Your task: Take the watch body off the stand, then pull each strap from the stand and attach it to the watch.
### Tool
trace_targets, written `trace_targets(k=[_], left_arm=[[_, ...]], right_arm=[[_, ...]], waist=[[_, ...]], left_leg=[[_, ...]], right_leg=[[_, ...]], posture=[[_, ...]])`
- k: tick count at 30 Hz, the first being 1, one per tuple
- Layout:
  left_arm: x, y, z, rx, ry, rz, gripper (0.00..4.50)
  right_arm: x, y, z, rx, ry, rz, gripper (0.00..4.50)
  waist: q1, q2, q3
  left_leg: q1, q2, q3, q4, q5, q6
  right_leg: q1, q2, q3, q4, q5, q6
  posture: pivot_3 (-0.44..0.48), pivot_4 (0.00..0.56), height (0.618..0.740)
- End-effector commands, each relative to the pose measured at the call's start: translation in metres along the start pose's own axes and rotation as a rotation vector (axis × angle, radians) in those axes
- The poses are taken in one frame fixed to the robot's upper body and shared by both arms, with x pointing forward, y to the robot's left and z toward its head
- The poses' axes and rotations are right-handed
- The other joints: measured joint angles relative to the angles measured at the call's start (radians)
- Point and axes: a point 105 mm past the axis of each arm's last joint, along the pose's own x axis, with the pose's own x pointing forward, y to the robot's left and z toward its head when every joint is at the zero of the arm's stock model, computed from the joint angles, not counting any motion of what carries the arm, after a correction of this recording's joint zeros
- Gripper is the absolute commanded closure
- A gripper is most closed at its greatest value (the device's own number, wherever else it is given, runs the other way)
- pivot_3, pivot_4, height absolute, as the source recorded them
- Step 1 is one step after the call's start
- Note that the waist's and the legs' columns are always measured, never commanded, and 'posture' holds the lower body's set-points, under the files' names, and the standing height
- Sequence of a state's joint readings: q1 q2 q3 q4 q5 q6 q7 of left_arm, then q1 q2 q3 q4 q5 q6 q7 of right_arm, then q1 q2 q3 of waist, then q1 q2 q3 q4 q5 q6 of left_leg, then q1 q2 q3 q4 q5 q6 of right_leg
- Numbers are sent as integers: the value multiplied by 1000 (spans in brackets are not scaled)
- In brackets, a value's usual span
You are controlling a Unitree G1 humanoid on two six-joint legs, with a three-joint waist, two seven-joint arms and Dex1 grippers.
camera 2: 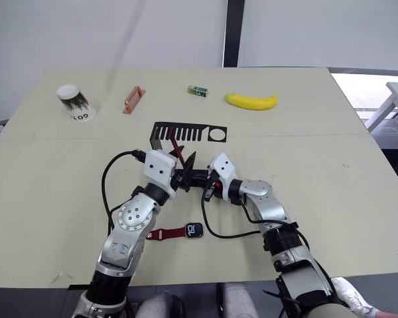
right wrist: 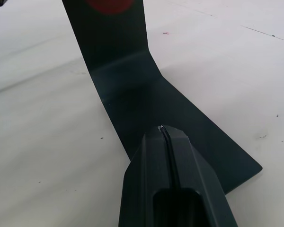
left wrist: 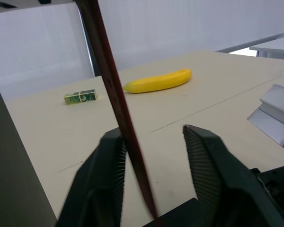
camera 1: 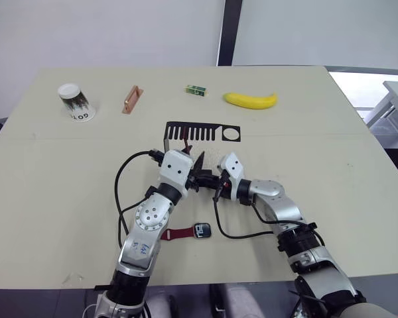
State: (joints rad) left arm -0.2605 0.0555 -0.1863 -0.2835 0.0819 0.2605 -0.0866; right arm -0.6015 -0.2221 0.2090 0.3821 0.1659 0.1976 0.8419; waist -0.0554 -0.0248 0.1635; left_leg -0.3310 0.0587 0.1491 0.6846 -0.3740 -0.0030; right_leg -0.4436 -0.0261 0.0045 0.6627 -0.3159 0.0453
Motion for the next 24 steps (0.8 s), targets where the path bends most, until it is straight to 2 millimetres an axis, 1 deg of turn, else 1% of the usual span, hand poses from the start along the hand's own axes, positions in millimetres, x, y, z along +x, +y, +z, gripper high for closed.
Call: trace_targets(k=[1, 8, 18, 21, 24], left_arm=[[2, 3, 8, 12, -37, 22, 4465], [2, 4, 9, 21, -49, 25, 4465], [0, 8, 29, 78, -158, 24, 4465], [-1, 8, 28, 92, -151, 21, 4465], [-2, 8, 21, 89, -110, 21, 4465]], right_arm=[[0, 8, -13, 29, 41, 33, 4500], [-1, 8, -15, 29, 46, 32, 4500], [-1, 7, -18, 35, 57, 24, 4500], [-1, 7, -19, 38, 59, 22, 4500], [0, 7, -20, 41, 61, 23, 4500]], waist=[[0, 0, 0], [0, 0, 0], [0, 0, 0], [0, 0, 0], [0, 0, 0]], left_leg=[[0, 0, 0, 0, 0, 0], [0, 0, 0, 0, 0, 0], [0, 0, 0, 0, 0, 0], [0, 0, 0, 0, 0, 0], [0, 0, 0, 0, 0, 0]], right_leg=[[0, 0, 0, 0, 0, 0], [0, 0, 0, 0, 0, 0], [0, 0, 0, 0, 0, 0], [0, 0, 0, 0, 0, 0], [0, 0, 0, 0, 0, 0]], posture=[[0, 150, 738], [0, 150, 738], [0, 150, 738], [0, 150, 738], [0, 150, 738]])
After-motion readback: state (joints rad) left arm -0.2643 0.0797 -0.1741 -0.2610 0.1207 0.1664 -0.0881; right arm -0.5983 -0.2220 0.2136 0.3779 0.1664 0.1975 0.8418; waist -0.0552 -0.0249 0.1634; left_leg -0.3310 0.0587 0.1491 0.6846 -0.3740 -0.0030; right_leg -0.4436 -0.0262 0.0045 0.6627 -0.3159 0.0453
